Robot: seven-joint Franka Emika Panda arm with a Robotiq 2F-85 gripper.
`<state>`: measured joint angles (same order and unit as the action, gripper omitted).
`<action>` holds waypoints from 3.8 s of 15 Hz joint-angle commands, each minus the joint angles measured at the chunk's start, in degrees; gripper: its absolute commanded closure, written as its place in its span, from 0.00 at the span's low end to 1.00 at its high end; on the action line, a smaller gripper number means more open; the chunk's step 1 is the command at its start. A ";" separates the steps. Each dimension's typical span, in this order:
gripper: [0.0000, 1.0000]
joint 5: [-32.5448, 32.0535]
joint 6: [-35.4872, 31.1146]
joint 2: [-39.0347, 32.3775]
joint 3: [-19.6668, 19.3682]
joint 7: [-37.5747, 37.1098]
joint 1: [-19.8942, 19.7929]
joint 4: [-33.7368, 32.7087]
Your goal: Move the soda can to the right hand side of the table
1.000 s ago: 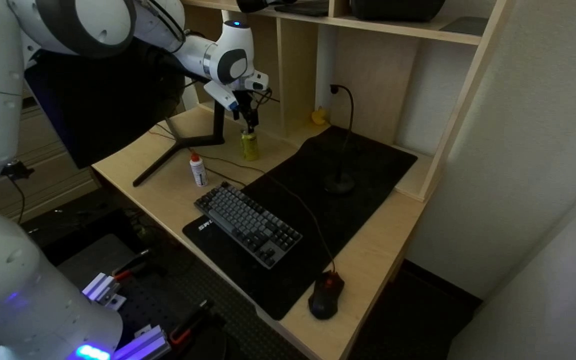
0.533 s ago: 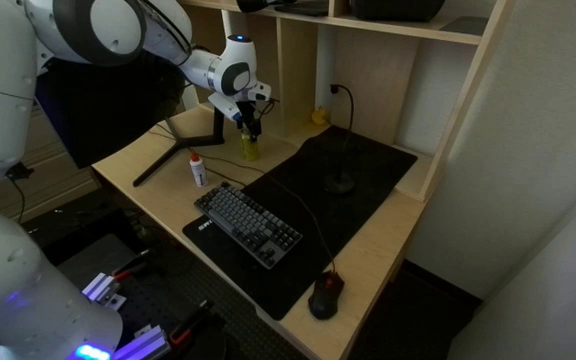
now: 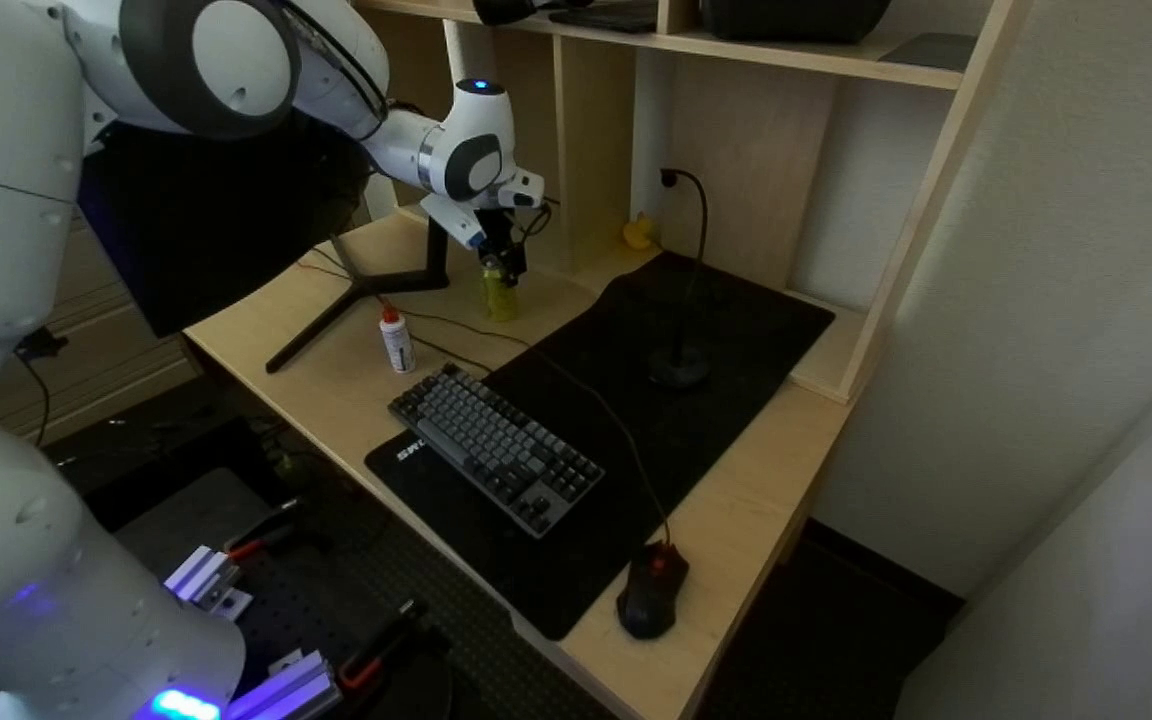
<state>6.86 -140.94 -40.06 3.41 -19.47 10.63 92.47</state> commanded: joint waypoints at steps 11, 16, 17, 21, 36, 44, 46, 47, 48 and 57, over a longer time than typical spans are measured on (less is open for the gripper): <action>0.55 -0.30 5.16 8.05 -0.80 -1.93 1.22 4.54; 0.55 8.09 10.01 19.44 3.51 6.99 -5.12 9.06; 0.55 8.35 10.87 22.31 2.28 5.70 -5.44 10.51; 0.55 10.44 13.31 32.77 -1.73 1.64 -8.97 17.97; 0.55 9.07 9.24 36.60 -13.31 -7.59 -19.50 25.06; 0.55 11.69 8.93 31.40 -16.31 -9.98 -21.95 23.07; 0.55 9.47 8.37 25.27 -16.67 -15.12 -21.69 17.41; 0.55 7.12 7.53 22.24 -17.23 -19.04 -21.45 14.27; 0.55 5.32 6.93 20.01 -17.69 -21.92 -21.26 11.79; 0.30 2.27 7.17 8.56 -18.97 -32.93 -22.89 -2.60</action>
<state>9.25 -133.97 -31.42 -15.79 -52.42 -11.99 90.11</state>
